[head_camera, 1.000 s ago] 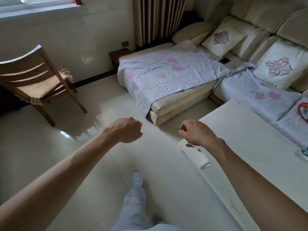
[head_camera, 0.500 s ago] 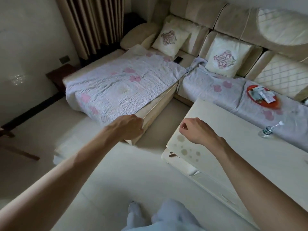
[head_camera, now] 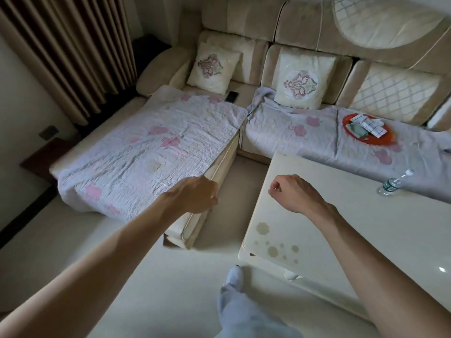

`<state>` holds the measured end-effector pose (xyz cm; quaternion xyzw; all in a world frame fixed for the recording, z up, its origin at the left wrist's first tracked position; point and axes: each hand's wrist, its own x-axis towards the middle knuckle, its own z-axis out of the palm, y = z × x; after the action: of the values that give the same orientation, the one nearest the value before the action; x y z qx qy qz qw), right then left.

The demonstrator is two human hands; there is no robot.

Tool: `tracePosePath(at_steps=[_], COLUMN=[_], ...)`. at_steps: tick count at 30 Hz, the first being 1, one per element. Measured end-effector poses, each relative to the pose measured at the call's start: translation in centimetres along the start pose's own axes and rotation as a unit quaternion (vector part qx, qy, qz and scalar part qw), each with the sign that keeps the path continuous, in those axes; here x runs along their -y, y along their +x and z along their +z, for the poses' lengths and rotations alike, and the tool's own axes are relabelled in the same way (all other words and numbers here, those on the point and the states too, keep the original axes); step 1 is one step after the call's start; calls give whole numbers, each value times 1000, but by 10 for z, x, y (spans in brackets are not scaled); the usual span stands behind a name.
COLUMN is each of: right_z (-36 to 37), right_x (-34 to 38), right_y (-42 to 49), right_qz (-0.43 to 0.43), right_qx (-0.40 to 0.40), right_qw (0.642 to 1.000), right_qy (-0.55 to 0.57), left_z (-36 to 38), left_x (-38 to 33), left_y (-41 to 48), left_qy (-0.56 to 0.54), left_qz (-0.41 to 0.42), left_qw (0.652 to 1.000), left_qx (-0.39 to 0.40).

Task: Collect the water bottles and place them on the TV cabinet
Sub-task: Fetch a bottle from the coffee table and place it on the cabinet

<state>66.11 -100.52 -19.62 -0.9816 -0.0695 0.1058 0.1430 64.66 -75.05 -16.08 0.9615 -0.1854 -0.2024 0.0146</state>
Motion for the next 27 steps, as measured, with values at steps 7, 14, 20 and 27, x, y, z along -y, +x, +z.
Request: tracePosePath(at_steps=[7, 14, 20, 27], right_z=[-29, -49, -48, -58], right_x=[-29, -72, -107, -130], right_y=[103, 164, 207, 277], right_qz=[15, 50, 106, 164], right_qx=[-4, -15, -9, -23], right_qw=[999, 998, 993, 985], right_qy=[30, 36, 42, 45], left_z=[-71, -92, -107, -127], left_x=[13, 14, 21, 42], left_y=[105, 196, 269, 374], left_qy=[32, 56, 66, 87], left_qz=[6, 42, 77, 144], left_qw=[999, 997, 994, 984], left_qx=[-1, 20, 43, 61])
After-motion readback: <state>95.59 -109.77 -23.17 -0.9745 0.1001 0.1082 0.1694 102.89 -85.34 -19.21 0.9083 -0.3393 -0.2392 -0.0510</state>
